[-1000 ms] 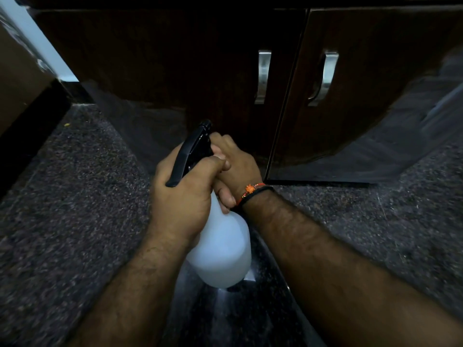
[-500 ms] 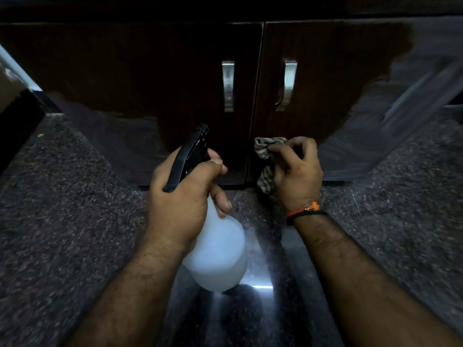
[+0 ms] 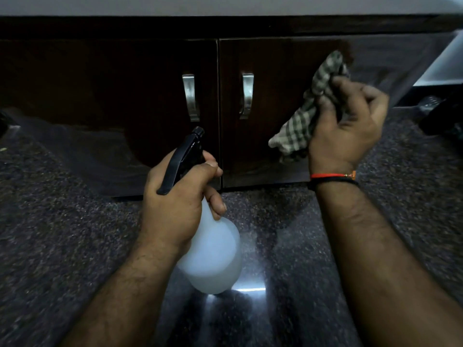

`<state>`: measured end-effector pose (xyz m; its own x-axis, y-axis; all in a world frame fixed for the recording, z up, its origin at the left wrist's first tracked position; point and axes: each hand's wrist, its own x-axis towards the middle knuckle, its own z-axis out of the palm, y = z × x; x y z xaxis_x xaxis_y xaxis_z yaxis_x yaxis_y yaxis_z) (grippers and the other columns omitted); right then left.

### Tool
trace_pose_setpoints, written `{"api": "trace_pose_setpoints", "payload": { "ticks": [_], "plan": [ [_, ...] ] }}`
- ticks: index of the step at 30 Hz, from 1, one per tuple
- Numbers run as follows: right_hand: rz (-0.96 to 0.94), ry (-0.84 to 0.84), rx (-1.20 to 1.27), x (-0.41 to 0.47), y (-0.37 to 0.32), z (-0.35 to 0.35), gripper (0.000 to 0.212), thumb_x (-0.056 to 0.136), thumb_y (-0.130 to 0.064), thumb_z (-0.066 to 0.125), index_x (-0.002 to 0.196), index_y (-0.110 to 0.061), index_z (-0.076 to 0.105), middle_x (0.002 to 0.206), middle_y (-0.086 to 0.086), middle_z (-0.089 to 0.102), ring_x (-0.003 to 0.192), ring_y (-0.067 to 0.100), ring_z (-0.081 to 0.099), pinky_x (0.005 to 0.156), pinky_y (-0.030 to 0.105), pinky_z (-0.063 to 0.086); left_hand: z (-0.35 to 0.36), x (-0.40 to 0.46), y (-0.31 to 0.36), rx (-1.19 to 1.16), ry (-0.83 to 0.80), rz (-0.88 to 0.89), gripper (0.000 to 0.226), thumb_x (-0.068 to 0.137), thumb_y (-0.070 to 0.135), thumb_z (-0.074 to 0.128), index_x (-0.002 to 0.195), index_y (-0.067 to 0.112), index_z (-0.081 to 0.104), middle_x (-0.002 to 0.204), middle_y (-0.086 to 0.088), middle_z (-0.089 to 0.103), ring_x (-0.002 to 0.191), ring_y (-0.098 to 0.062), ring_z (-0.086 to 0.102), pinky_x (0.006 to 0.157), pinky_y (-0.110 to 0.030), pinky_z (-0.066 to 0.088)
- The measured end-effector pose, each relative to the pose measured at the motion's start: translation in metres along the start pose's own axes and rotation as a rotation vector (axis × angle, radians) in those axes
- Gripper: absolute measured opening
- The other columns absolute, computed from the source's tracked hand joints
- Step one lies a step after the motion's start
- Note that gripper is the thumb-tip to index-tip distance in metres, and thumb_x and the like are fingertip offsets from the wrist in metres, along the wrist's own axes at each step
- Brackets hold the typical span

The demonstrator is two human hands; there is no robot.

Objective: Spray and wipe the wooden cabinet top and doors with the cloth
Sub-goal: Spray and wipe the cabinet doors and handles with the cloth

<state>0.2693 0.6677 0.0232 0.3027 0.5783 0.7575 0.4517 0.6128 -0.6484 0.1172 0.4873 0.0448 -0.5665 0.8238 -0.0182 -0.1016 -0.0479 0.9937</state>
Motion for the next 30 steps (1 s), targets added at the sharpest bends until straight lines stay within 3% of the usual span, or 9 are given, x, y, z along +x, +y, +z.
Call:
{"api": "trace_pose_setpoints", "payload": {
  "ticks": [6,10,14,19,23,26,30],
  "plan": [
    [-0.118,0.056,0.066,0.023,-0.014,0.009,0.026,0.085,-0.002,0.070,0.111,-0.003,0.075,0.105,0.007,0.049,0.100,0.019,0.060,0.093,0.026,0.054,0.005,0.003,-0.006,-0.003,-0.005,-0.002,0.011,0.091,0.002,0.063,0.084,0.009,0.067,0.078,-0.007,0.070,0.040,-0.029,0.055,0.045,-0.038,0.049],
    [-0.183,0.051,0.066,0.019,-0.032,0.016,0.025,0.082,-0.001,0.073,0.107,-0.003,0.076,0.101,0.006,0.050,0.094,0.023,0.062,0.089,0.019,0.051,0.004,0.005,-0.011,-0.004,-0.008,-0.013,0.010,0.092,0.002,0.062,0.086,0.007,0.067,0.078,-0.008,0.070,0.041,-0.029,0.056,0.046,-0.039,0.050],
    [-0.344,-0.100,0.005,0.007,-0.056,0.027,0.032,0.079,0.007,0.067,0.104,-0.009,0.079,0.102,0.010,0.063,0.091,0.031,0.064,0.082,0.036,0.054,-0.001,0.007,-0.013,0.006,-0.002,-0.012,0.007,0.089,0.006,0.064,0.084,0.009,0.068,0.076,-0.012,0.069,0.041,-0.030,0.055,0.046,-0.041,0.052],
    [-0.531,-0.166,-0.057,0.005,-0.079,0.036,0.031,0.084,0.004,0.060,0.099,-0.015,0.080,0.109,0.008,0.070,0.088,0.035,0.059,0.077,0.028,0.042,-0.015,0.010,-0.014,0.001,0.009,-0.004,0.005,0.086,0.012,0.064,0.086,0.009,0.068,0.078,-0.007,0.070,0.041,-0.030,0.056,0.046,-0.042,0.051],
    [-0.664,-0.269,0.033,-0.006,-0.098,0.057,0.018,0.093,-0.008,0.064,0.097,-0.016,0.080,0.112,0.002,0.071,0.097,0.022,0.049,0.077,0.027,0.040,-0.027,0.010,-0.015,-0.001,0.049,-0.002,0.009,0.081,0.015,0.063,0.086,0.009,0.067,0.078,-0.007,0.070,0.040,-0.030,0.055,0.045,-0.040,0.051],
    [-0.717,-0.253,0.068,-0.022,-0.119,0.079,0.011,0.089,-0.007,0.071,0.092,-0.013,0.080,0.108,0.003,0.073,0.090,0.029,0.062,0.072,0.028,0.044,-0.038,0.010,-0.014,-0.004,0.083,-0.004,0.008,0.081,0.015,0.064,0.086,0.009,0.067,0.077,-0.008,0.069,0.040,-0.030,0.055,0.044,-0.037,0.049],
    [-0.748,-0.251,0.082,-0.039,-0.140,0.102,0.011,0.086,-0.004,0.072,0.090,-0.012,0.079,0.104,0.006,0.074,0.083,0.030,0.065,0.067,0.030,0.047,-0.055,0.009,-0.013,0.002,0.132,0.008,0.002,0.089,0.005,0.063,0.089,0.004,0.065,0.075,-0.019,0.064,0.039,-0.029,0.054,0.043,-0.034,0.048]
  ]
}}
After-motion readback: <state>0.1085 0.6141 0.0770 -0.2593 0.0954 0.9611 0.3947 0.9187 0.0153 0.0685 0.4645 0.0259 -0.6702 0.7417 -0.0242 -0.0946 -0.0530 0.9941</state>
